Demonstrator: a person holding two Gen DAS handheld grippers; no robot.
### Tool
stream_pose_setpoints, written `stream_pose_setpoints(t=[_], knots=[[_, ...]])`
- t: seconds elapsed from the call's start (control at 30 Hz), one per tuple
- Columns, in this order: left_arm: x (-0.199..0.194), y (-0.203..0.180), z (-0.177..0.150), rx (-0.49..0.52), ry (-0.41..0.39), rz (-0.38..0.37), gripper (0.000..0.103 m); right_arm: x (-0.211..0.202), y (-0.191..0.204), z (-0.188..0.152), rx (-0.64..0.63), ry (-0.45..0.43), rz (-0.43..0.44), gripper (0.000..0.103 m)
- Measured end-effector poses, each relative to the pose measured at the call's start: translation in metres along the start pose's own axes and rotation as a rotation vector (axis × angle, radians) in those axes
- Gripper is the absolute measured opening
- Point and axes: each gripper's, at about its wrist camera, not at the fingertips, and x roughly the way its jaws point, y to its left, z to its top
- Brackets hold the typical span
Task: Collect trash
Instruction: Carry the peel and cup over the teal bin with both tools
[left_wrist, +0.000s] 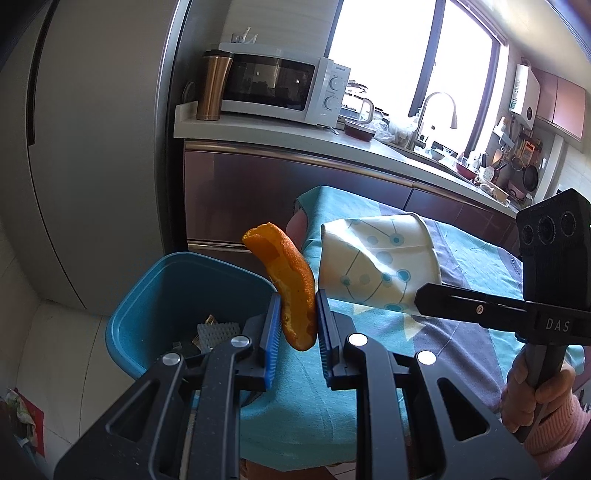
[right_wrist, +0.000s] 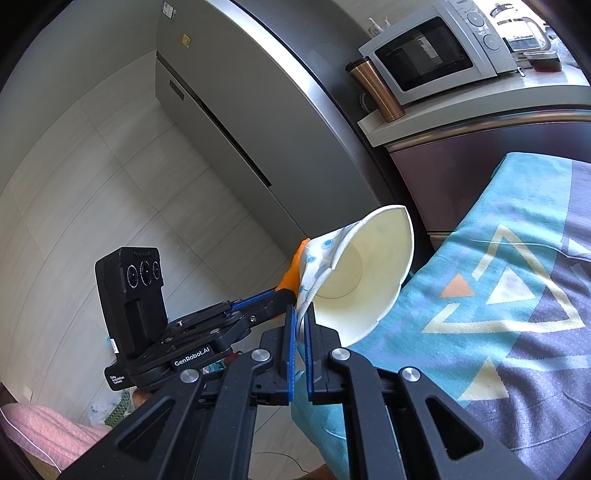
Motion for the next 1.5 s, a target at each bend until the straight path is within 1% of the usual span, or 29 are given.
stream_pose_setpoints(t=[1.5], knots=[[-0.006, 0.022, 0.005, -0.057, -0.022, 0.048, 0.019, 0.023, 0.001, 0.006, -0.005, 0.055, 0.035, 0.004]])
